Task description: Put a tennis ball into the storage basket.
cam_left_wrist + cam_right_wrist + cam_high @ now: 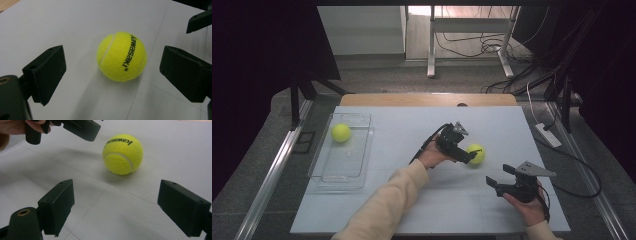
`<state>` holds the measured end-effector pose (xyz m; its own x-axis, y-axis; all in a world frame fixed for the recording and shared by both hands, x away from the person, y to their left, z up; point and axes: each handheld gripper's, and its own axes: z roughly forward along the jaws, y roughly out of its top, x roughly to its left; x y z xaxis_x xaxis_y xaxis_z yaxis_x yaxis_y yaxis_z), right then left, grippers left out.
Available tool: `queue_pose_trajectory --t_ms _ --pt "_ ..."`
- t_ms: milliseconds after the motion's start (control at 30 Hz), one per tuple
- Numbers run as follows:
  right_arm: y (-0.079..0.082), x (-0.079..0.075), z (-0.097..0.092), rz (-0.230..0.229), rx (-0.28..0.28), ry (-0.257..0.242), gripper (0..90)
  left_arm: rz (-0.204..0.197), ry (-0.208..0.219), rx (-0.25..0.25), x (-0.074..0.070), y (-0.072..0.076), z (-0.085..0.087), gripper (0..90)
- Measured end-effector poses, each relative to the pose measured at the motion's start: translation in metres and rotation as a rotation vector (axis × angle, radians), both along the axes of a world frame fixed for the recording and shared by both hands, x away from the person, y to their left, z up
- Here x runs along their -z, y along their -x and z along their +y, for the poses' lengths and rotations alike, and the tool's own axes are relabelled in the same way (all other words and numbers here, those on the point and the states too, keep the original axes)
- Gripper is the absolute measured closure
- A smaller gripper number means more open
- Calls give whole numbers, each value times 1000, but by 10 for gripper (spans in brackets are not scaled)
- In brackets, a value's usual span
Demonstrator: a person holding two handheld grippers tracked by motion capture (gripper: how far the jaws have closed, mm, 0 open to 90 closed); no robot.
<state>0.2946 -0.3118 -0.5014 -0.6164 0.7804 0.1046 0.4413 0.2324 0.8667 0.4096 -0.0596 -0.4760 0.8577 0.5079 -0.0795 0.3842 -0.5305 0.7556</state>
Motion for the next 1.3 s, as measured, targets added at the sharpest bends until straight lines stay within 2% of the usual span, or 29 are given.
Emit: queue_pose_trajectory --t_ms 367,600,767,800,1300 --pt "0 0 0 4 0 -2 142 9 3 14 1 -2 -10 77" --pt "0 1 -1 1 0 -5 142 17 -12 33 5 -5 -19 76" --pt "0 1 -2 1 1 -5 142 32 -8 25 9 -7 -24 76" --pt "0 1 -2 1 1 -5 142 31 -19 32 10 -8 -24 76" --pt "0 1 -1 4 0 -5 142 63 -34 25 23 -14 -35 82"
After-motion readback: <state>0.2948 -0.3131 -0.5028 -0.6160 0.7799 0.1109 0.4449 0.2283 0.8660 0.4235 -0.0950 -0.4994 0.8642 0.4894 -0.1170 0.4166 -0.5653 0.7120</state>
